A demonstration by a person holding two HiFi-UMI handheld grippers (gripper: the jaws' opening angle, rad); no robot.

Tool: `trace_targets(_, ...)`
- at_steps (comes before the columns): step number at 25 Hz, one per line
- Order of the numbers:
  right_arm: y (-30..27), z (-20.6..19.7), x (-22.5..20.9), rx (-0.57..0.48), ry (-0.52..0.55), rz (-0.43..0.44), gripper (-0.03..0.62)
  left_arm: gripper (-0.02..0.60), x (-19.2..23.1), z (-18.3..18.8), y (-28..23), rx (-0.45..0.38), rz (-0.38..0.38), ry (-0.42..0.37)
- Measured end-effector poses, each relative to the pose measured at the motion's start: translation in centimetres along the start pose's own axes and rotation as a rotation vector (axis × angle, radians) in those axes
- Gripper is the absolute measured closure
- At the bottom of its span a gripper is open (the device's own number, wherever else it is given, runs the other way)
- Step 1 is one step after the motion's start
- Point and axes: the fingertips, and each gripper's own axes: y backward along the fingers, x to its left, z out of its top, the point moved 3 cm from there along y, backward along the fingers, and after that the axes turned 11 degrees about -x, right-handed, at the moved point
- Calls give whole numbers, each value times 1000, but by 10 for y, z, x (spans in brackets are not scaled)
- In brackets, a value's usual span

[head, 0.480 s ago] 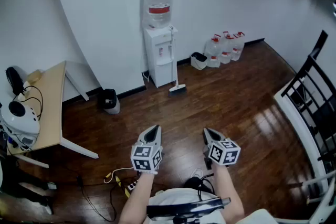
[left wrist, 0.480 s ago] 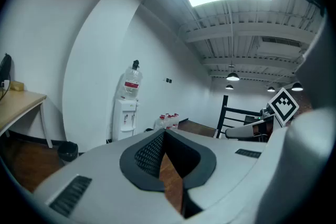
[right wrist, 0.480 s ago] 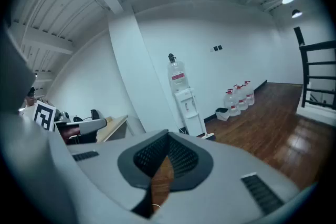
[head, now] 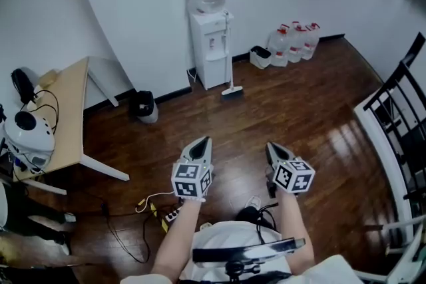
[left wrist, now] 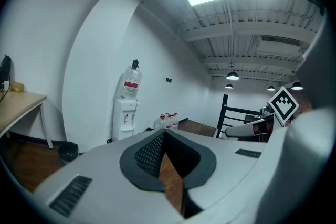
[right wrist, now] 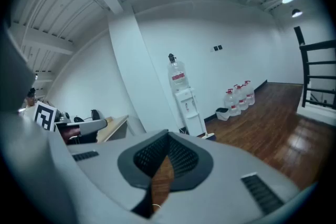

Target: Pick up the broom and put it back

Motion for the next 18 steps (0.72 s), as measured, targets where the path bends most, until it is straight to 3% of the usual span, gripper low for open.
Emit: trace_targets(18, -4, -3, -20, 24, -17, -2, 591, 594, -10, -7, -16, 25, 2, -8)
